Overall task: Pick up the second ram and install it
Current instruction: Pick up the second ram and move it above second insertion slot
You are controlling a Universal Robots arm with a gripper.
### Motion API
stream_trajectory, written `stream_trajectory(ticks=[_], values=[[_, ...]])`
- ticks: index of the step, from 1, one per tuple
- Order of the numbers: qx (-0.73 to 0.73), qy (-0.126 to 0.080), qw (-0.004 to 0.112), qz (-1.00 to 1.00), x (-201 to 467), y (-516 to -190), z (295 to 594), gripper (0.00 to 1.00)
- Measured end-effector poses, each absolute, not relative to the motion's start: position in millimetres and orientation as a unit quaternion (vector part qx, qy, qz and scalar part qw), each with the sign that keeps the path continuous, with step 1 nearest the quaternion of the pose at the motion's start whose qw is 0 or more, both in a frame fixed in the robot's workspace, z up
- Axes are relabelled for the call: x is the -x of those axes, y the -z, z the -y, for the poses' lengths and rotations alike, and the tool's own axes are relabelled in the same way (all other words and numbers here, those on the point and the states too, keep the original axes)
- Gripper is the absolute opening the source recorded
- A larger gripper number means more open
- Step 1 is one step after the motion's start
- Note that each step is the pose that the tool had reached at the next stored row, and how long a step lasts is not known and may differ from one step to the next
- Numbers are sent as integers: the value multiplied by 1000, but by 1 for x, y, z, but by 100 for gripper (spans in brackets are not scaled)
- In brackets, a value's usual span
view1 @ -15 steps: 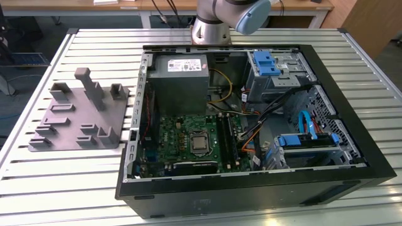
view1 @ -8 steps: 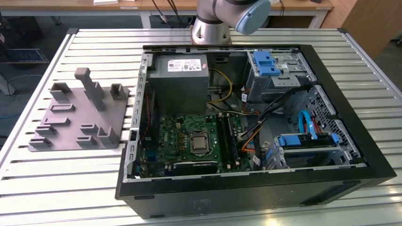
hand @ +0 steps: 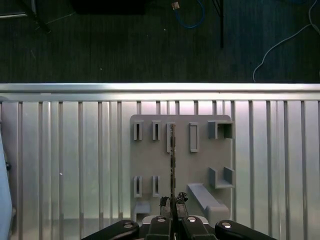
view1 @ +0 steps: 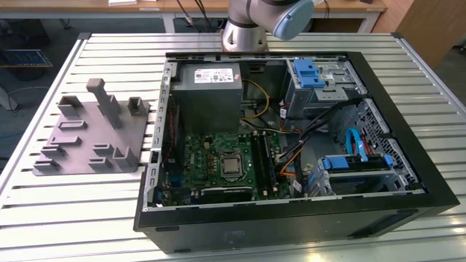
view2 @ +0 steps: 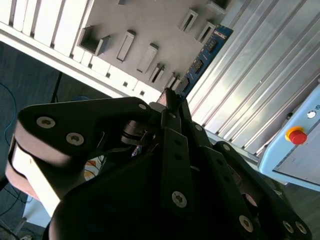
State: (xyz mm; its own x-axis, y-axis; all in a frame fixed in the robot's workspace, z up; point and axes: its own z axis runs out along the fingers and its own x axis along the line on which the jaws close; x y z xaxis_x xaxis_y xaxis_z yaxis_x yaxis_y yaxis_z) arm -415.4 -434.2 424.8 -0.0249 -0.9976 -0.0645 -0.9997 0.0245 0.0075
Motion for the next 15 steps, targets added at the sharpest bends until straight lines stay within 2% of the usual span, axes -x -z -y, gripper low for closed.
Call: stream_trajectory(ticks=[15], values=[[698, -25, 20, -715, 388, -425, 434, 14]])
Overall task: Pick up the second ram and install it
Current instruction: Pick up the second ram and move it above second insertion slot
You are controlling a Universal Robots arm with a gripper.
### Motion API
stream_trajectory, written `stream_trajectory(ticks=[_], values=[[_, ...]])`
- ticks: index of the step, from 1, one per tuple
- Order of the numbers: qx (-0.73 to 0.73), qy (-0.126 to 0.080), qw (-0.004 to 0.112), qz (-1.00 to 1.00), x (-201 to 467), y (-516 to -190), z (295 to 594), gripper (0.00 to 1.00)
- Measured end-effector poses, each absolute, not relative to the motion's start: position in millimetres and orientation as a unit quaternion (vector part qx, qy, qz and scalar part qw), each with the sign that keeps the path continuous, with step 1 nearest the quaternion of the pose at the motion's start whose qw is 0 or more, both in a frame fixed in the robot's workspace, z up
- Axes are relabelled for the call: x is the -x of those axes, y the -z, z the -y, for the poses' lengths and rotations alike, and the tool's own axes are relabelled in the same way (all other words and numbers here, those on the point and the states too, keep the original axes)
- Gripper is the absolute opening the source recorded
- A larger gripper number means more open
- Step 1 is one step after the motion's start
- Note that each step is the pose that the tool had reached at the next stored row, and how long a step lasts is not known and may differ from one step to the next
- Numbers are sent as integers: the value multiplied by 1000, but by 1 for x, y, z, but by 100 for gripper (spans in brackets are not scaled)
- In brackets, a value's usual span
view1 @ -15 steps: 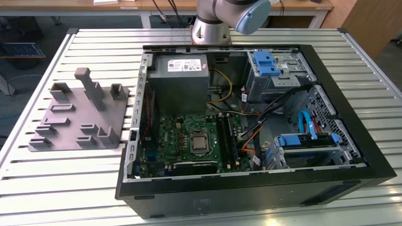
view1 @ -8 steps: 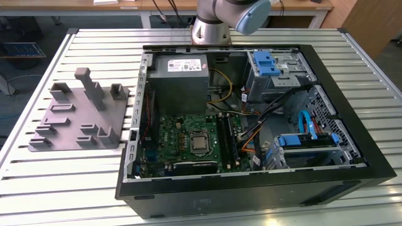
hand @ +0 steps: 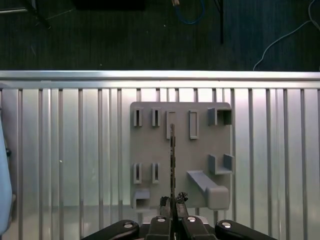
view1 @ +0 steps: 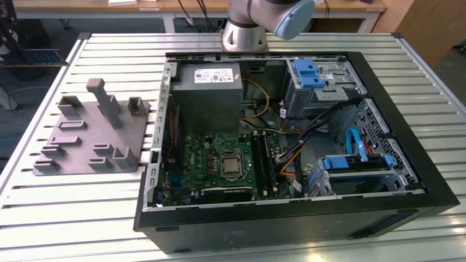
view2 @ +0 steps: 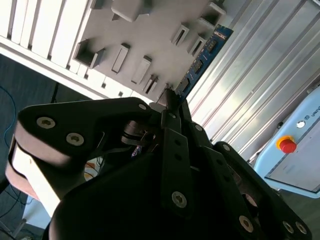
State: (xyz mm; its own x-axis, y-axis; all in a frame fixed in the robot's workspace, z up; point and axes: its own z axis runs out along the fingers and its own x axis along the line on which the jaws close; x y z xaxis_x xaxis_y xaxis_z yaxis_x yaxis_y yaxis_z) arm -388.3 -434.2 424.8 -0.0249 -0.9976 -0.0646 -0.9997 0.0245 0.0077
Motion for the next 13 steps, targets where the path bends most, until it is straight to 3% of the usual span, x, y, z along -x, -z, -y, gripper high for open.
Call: stream_trajectory(ticks=[13], values=[[698, -25, 20, -715, 351, -425, 434, 14]])
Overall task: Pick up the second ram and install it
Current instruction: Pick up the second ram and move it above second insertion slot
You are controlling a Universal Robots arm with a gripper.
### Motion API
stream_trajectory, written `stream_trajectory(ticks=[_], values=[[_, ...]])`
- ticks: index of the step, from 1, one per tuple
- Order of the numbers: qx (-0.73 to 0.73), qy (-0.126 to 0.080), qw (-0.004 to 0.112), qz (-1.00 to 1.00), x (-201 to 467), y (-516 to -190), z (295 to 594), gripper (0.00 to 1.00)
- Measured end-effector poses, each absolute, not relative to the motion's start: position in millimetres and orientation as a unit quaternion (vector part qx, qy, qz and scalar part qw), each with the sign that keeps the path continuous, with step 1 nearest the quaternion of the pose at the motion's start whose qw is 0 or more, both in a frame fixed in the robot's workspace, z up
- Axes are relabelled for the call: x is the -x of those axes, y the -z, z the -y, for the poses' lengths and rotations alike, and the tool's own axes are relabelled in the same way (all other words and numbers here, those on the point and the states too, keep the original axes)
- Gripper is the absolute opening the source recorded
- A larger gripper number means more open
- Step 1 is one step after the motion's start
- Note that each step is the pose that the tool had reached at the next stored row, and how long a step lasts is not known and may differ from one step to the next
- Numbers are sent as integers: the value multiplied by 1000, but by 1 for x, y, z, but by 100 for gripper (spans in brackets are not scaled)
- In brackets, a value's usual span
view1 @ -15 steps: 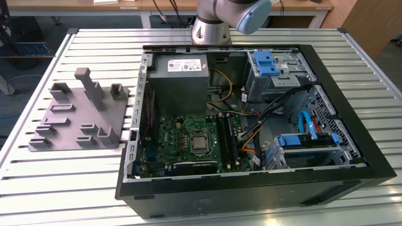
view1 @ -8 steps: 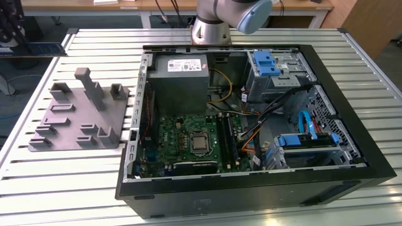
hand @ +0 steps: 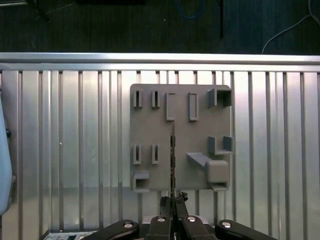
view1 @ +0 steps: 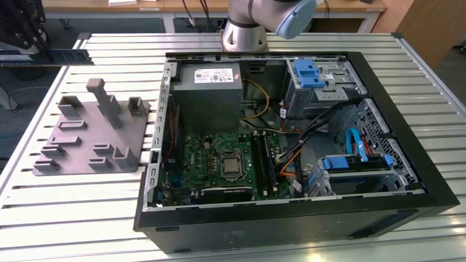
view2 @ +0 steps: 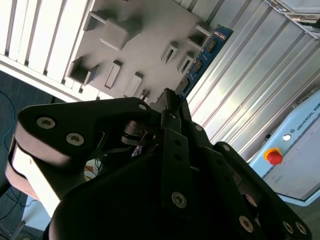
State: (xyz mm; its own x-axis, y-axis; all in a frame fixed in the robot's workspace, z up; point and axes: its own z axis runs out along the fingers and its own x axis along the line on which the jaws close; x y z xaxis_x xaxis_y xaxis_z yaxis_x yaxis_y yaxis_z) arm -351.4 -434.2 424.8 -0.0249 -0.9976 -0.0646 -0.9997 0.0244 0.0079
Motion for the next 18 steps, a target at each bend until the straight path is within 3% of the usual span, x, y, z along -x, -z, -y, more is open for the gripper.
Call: stream_trajectory(ticks=[18], values=[[698, -26, 20, -715, 305, -425, 434, 14]])
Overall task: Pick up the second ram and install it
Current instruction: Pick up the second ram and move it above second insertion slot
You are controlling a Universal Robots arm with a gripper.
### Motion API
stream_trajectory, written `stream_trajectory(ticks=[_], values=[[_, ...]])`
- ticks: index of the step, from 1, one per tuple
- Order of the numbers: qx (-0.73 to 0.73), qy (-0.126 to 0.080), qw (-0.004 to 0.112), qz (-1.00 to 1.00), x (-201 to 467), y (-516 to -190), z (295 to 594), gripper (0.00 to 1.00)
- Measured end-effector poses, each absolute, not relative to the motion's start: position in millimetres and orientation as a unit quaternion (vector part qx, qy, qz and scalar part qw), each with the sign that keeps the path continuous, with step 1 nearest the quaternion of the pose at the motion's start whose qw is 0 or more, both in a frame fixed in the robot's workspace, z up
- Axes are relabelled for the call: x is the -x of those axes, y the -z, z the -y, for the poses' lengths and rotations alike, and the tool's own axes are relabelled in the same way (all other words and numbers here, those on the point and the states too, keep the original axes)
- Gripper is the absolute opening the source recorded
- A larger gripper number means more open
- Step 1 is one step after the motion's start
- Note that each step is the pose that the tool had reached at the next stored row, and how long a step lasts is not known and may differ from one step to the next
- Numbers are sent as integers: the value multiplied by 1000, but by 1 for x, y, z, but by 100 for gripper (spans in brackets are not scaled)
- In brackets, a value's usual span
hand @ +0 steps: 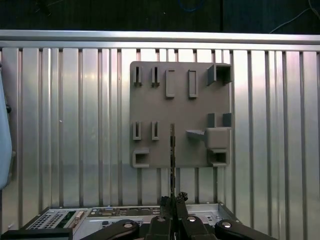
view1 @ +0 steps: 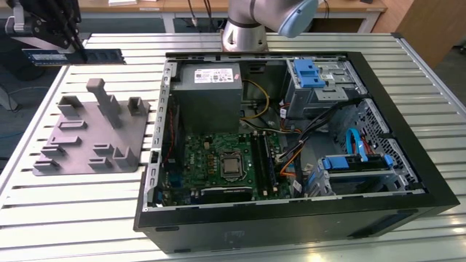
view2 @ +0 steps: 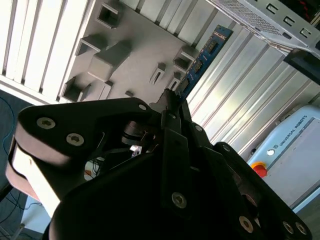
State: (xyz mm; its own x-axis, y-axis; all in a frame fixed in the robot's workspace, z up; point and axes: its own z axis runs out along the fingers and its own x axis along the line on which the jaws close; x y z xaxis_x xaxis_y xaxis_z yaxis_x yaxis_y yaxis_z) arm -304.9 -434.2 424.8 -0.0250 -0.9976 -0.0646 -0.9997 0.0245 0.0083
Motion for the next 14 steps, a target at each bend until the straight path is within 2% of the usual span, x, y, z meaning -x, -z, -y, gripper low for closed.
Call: stream_trajectory(ticks=[14], values=[[698, -26, 20, -715, 270, -425, 434, 14]])
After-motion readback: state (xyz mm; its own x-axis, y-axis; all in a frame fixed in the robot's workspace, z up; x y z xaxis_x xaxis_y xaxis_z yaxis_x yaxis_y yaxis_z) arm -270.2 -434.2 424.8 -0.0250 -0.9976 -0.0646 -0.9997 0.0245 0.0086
